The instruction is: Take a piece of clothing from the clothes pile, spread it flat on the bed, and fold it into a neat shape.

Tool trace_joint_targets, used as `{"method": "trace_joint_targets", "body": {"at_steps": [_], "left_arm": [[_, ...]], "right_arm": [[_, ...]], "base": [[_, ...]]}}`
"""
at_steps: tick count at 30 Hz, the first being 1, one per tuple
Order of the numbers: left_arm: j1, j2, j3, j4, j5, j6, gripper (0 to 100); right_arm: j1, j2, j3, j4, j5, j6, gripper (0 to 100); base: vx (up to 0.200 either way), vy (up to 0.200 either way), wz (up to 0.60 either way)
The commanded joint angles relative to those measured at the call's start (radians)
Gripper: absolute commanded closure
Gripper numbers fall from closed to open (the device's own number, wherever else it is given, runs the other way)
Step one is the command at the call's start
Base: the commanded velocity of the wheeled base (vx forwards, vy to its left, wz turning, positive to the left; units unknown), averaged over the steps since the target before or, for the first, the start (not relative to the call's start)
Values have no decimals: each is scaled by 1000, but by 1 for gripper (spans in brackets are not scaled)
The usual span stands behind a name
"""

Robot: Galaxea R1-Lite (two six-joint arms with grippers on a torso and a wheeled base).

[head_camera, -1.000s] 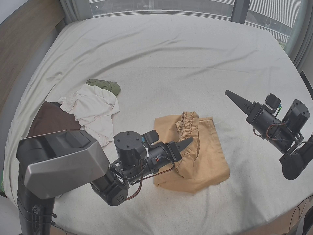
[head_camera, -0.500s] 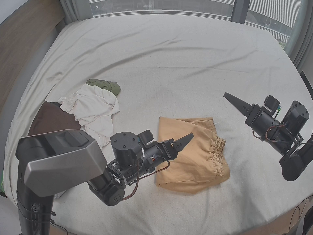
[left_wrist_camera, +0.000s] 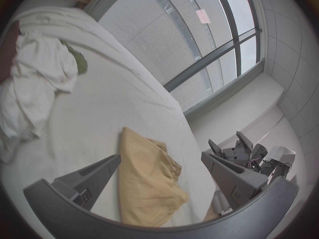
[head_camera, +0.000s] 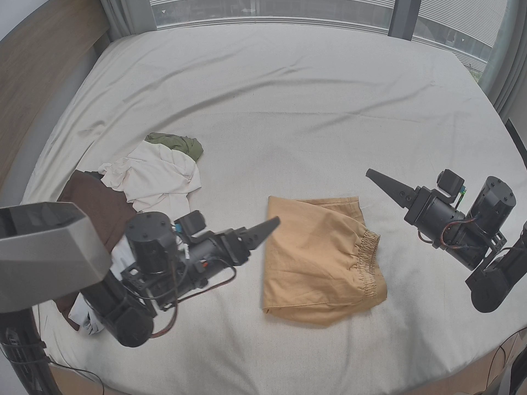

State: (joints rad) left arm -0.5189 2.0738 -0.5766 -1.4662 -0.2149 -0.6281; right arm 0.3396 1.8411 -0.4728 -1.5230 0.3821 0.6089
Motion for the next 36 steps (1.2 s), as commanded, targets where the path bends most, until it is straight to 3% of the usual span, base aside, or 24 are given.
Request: {"method": "trace_joint_targets", "body": {"at_steps": [1,5,8,9,10,15,18,20,26,36], "left_arm": [[129,-166,142,-48,-17,76,0],[180,-196,184,-59,-41,103,0],[220,-195,216,-66,-52,268,0],[221,-195,219,-66,-52,274,0],[235,-192,258,-74,-52,354,0],[257,-196,340,-79,-52,469,0],[280,-185,373,-79,-54,525,0],[301,-170,405,-80,-61,608,0],[303,-189,445,-82,-104,640,0],[295,-178,465,-80,-103,639,0]], "right_arm": [[30,32,17,14,-2,-1,0],[39,46,28,17,-3,-3,0],[56,64,45,41,-6,-8,0],[56,64,45,41,-6,-8,0],[56,72,51,55,-6,-14,0],[58,75,71,61,-6,-20,0],[56,73,88,81,-6,-55,0],[44,73,109,121,-6,-146,0],[-28,66,118,230,-8,-285,0],[-119,93,111,323,-8,-317,0]], "base": [[0,0,0],[0,0,0],[0,0,0],[0,0,0],[0,0,0],[0,0,0],[0,0,0],[0,0,0],[0,0,0],[0,0,0]]}}
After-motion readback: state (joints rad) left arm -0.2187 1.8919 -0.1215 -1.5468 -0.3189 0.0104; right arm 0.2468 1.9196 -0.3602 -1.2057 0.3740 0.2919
